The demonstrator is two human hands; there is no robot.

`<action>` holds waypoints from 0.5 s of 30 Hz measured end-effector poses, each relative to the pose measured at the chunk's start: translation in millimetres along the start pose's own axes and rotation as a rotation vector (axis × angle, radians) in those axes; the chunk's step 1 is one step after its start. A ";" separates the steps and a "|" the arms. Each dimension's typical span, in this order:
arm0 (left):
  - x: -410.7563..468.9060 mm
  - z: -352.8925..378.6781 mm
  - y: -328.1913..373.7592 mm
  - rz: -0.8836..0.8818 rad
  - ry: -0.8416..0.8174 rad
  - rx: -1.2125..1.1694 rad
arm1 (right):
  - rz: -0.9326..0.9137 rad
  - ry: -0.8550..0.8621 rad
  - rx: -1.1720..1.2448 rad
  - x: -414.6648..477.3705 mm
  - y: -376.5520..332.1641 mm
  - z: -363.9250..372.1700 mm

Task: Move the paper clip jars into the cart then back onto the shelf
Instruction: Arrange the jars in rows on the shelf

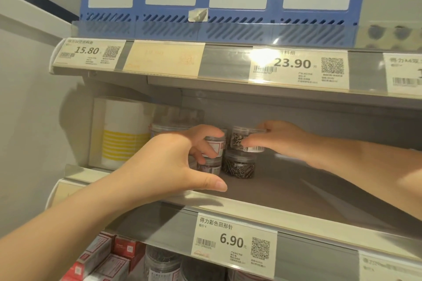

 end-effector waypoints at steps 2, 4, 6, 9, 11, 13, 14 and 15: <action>-0.5 0.4 -0.3 -0.003 0.001 -0.004 | 0.024 -0.006 -0.028 5.8 4.1 6.9; -1.3 0.4 -1.0 0.003 0.007 -0.008 | 0.037 -0.005 -0.026 10.8 8.4 13.4; -1.4 0.3 -2.2 0.006 0.016 -0.013 | 0.042 0.004 0.004 13.3 11.9 16.6; -1.1 0.4 -2.9 0.011 0.027 -0.007 | 0.041 0.024 0.027 16.0 16.0 17.9; -1.3 0.5 -3.1 0.015 0.029 -0.002 | 0.028 0.037 0.042 15.2 16.3 18.2; -1.6 0.6 -3.1 0.020 0.032 -0.008 | 0.013 0.036 0.038 14.0 17.6 19.7; -1.6 0.5 -2.9 0.022 0.034 -0.013 | 0.007 0.037 0.042 13.7 18.5 20.4; -1.5 0.4 -2.8 0.022 0.036 -0.017 | 0.001 0.043 0.055 13.5 19.0 20.5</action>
Point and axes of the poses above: each hand's wrist, its own x-axis towards the middle knuckle, its own z-axis out of the palm, y = z × x, the point moved 6 cm from there along x, towards the middle knuckle, and after that the axes turned 1 degree about -z, right-handed, at the moved point
